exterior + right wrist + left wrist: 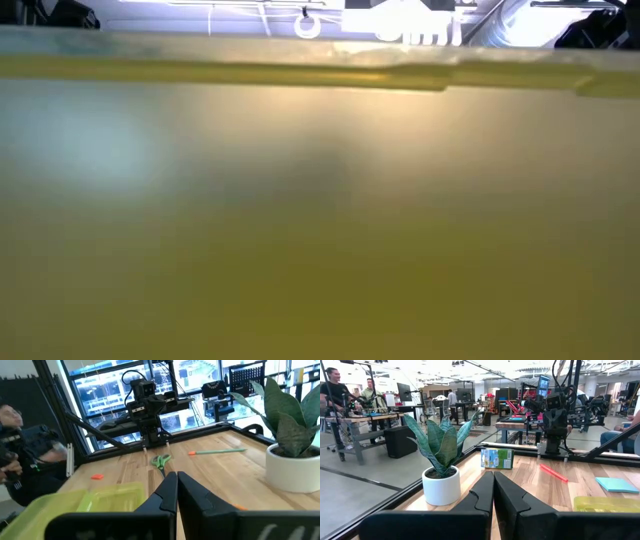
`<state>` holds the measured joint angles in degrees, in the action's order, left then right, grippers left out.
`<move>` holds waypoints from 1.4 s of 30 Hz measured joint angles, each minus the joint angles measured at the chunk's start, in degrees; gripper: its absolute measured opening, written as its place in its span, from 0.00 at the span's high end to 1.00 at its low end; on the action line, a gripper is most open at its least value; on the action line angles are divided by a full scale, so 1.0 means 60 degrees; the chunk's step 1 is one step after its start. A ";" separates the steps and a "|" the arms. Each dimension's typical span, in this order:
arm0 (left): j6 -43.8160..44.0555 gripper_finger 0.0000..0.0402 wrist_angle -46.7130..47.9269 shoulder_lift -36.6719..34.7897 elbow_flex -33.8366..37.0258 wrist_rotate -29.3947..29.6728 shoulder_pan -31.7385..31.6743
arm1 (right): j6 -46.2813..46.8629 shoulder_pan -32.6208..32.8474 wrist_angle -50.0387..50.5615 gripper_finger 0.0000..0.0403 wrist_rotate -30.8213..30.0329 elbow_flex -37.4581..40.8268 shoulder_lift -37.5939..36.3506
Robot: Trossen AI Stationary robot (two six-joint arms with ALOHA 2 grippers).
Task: Pack school essentials
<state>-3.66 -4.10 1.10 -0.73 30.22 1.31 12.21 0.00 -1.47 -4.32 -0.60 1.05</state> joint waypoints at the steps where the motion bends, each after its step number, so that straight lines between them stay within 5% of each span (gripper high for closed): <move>1: 0.0000 1.00 0.0000 0.0000 0.0000 0.0000 -0.0001 | 0.0130 -0.0002 0.0000 1.00 0.0000 0.0000 -0.0002; 19: 0.0326 1.00 -0.0002 0.0000 0.0002 -0.0004 0.0000 | -0.1368 -0.0001 -0.0237 1.00 -0.0043 -0.0337 0.0020; 25: 0.0328 1.00 -0.0005 0.0000 0.0000 -0.0004 -0.0001 | -0.1880 0.0002 0.1578 1.00 -0.1274 -0.1711 0.0261; 35: 0.0324 1.00 -0.0008 0.0000 0.0003 -0.0004 -0.0001 | -0.1611 0.0002 0.4526 0.98 -0.2011 -0.4314 0.2370; 42: 0.0328 1.00 -0.0004 0.0000 0.0001 -0.0004 -0.0001 | -0.1623 0.0002 0.6233 0.76 -0.2390 -0.5758 0.4355</move>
<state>-1.69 -4.12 1.10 -0.72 30.20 1.30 2.47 0.01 35.92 -18.65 -35.15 27.18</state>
